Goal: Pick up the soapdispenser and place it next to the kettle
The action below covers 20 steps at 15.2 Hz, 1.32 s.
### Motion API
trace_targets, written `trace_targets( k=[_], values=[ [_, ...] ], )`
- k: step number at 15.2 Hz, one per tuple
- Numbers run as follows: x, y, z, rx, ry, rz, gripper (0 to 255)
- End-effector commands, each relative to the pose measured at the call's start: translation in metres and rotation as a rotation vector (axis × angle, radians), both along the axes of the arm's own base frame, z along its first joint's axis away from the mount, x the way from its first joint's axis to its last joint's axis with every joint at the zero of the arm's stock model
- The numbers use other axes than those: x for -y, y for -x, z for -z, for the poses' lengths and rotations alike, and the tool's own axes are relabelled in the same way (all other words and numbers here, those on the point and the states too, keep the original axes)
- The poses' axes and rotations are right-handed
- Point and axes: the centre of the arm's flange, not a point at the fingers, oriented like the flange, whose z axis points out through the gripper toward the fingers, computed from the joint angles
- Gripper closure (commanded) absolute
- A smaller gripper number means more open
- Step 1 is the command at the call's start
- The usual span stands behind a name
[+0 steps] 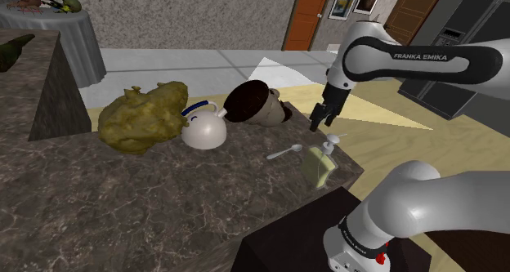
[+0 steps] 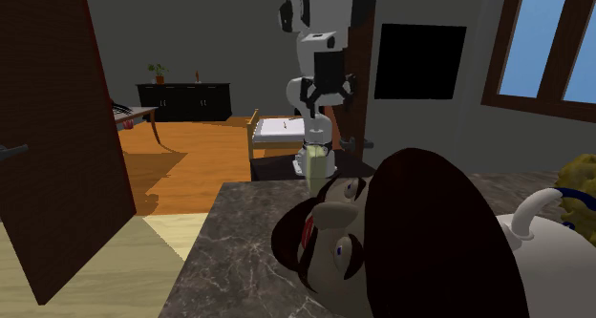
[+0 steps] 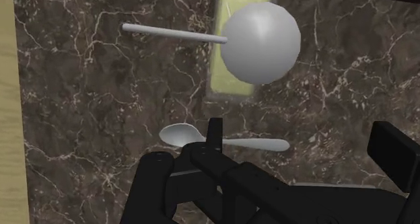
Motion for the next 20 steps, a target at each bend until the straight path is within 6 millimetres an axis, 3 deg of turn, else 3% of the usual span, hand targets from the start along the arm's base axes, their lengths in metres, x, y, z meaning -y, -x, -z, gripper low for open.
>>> trace_targets(
  k=[1,5,13,20],
  values=[
    [0.011,0.002,0.028,-0.016,-0.015,0.025,0],
    [0.036,0.009,0.077,-0.048,-0.046,0.074,0],
    [0.031,0.014,0.117,-0.049,-0.046,0.075,0],
    [0.031,0.014,0.117,-0.049,-0.046,0.075,0]
  ],
)
